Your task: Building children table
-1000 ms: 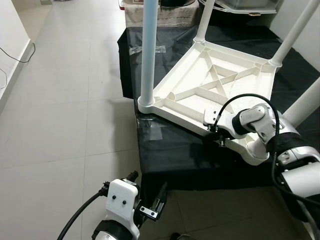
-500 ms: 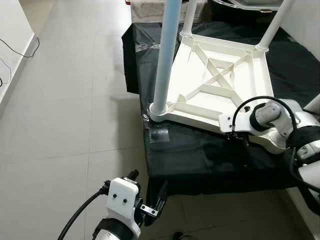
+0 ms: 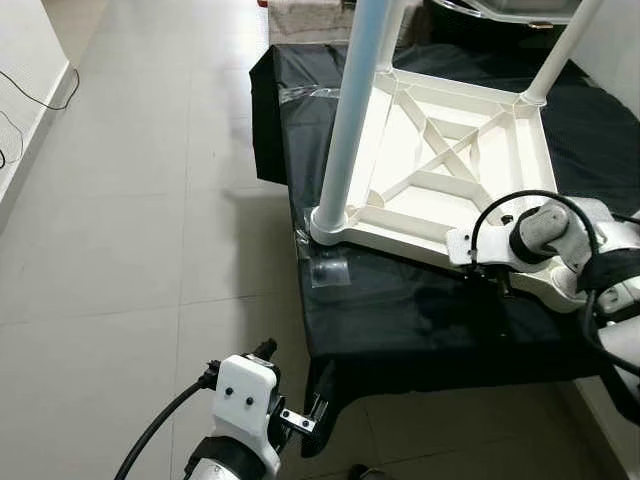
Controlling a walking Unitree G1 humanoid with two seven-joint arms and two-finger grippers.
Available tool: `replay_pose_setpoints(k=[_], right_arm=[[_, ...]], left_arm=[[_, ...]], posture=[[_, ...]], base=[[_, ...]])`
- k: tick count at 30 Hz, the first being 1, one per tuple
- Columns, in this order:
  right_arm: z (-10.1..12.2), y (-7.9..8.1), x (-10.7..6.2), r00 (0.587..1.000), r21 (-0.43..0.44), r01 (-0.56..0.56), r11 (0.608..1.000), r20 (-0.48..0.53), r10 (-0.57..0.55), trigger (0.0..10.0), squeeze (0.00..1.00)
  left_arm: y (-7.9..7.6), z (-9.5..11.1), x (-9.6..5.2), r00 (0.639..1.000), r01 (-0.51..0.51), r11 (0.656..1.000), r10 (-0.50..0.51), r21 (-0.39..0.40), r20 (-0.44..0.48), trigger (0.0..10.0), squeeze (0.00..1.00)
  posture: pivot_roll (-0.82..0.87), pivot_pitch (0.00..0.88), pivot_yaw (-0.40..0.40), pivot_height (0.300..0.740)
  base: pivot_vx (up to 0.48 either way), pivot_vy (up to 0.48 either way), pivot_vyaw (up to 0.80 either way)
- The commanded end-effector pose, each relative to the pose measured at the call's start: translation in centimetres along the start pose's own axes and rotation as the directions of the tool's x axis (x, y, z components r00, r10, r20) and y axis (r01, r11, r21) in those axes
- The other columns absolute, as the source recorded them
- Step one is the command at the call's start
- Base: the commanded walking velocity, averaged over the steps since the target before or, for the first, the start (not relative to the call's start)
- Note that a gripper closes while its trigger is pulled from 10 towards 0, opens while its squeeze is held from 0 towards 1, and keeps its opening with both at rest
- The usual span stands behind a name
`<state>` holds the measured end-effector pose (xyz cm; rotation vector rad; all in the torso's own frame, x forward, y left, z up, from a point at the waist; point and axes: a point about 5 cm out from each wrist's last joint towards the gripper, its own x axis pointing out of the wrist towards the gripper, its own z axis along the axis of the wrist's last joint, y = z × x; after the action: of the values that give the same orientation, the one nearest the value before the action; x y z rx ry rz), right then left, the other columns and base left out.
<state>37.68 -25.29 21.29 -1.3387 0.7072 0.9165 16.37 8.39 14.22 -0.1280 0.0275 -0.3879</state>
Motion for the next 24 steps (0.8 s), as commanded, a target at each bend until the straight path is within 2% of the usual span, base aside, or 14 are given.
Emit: replay_pose_setpoints(k=[1, 4, 5, 6, 9, 10, 13, 14, 15, 21, 24], right_arm=[[0.8, 1.0, 1.7, 0.999, -0.035, -0.041, 0.999, 0.013, 0.042, 10.0, 1.00], [0.7, 1.0, 1.7, 1.000, -0.035, -0.031, 0.999, 0.003, 0.031, 10.0, 1.00], [0.9, 0.7, 1.7, 1.000, -0.003, -0.008, 1.000, 0.015, 0.008, 10.0, 1.00], [1.0, 0.5, 1.4, 1.000, 0.022, 0.002, 1.000, 0.031, -0.003, 10.0, 0.00], [1.3, 0.0, 1.0, 0.997, 0.067, 0.005, 0.998, 0.070, -0.010, 10.0, 0.00], [1.7, -0.5, 0.3, 0.992, 0.091, -0.014, 0.996, 0.123, 0.002, 10.0, 0.00], [2.0, -0.8, -0.1, 0.988, 0.102, -0.023, 0.994, 0.153, 0.007, 10.0, 0.00], [2.8, -1.3, -0.8, 0.968, 0.129, -0.047, 0.991, 0.250, 0.013, 10.0, 0.00], [3.2, -1.5, -1.0, 0.956, 0.148, -0.060, 0.987, 0.294, 0.014, 10.0, 0.00], [4.2, -1.8, -0.7, 0.935, 0.204, -0.082, 0.976, 0.354, 0.004, 10.0, 0.00], [5.3, -1.6, 0.4, 0.939, 0.191, -0.070, 0.979, 0.343, 0.000, 10.0, 0.00]], left_arm=[[-0.1, -0.6, -0.1, 1.000, -0.004, 1.000, 0.004, -0.017, -0.020, 10.0, 0.00], [-0.1, -0.6, -0.1, 1.000, -0.004, 1.000, 0.003, -0.016, -0.020, 10.0, 0.00], [-0.1, -0.6, -0.1, 1.000, -0.004, 1.000, 0.004, -0.016, -0.020, 10.0, 0.00], [-0.1, -0.6, -0.1, 1.000, -0.005, 1.000, 0.004, -0.015, -0.021, 10.0, 0.00], [-0.1, -0.6, -0.2, 1.000, -0.006, 1.000, 0.006, -0.014, -0.022, 10.0, 0.00], [0.0, -0.7, -0.2, 1.000, -0.006, 1.000, 0.005, -0.014, -0.023, 10.0, 0.00], [-0.1, -0.7, -0.2, 1.000, -0.005, 1.000, 0.005, -0.015, -0.023, 10.0, 0.00], [-0.1, -0.7, -0.1, 1.000, -0.004, 1.000, 0.003, -0.017, -0.024, 10.0, 0.00], [-0.1, -0.8, -0.1, 1.000, -0.004, 1.000, 0.003, -0.018, -0.025, 10.0, 0.00], [-0.1, -0.8, -0.1, 1.000, -0.002, 1.000, 0.002, -0.018, -0.025, 10.0, 0.00], [0.0, -0.8, -0.2, 1.000, -0.003, 1.000, 0.002, -0.013, -0.025, 10.0, 0.00]], posture=[[0.05, 0.191, -0.042, 0.740], [0.05, 0.191, -0.042, 0.740], [0.05, 0.191, -0.042, 0.740], [0.05, 0.188, -0.042, 0.740], [0.06, 0.186, -0.041, 0.740], [0.06, 0.186, -0.041, 0.740], [0.06, 0.186, -0.041, 0.740], [0.05, 0.178, -0.038, 0.740], [0.05, 0.178, -0.038, 0.740], [0.05, 0.178, -0.038, 0.740], [0.06, 0.167, -0.038, 0.740]], base=[[0.000, 0.000, 0.00], [0.000, 0.000, 0.00], [0.000, 0.000, 0.00], [0.000, 0.000, 0.00], [0.000, 0.000, 0.00], [0.000, 0.000, 0.00], [0.000, 0.000, 0.00], [0.000, 0.000, 0.00], [0.000, 0.000, 0.00], [0.000, 0.000, 0.00], [0.000, 0.000, 0.00]])
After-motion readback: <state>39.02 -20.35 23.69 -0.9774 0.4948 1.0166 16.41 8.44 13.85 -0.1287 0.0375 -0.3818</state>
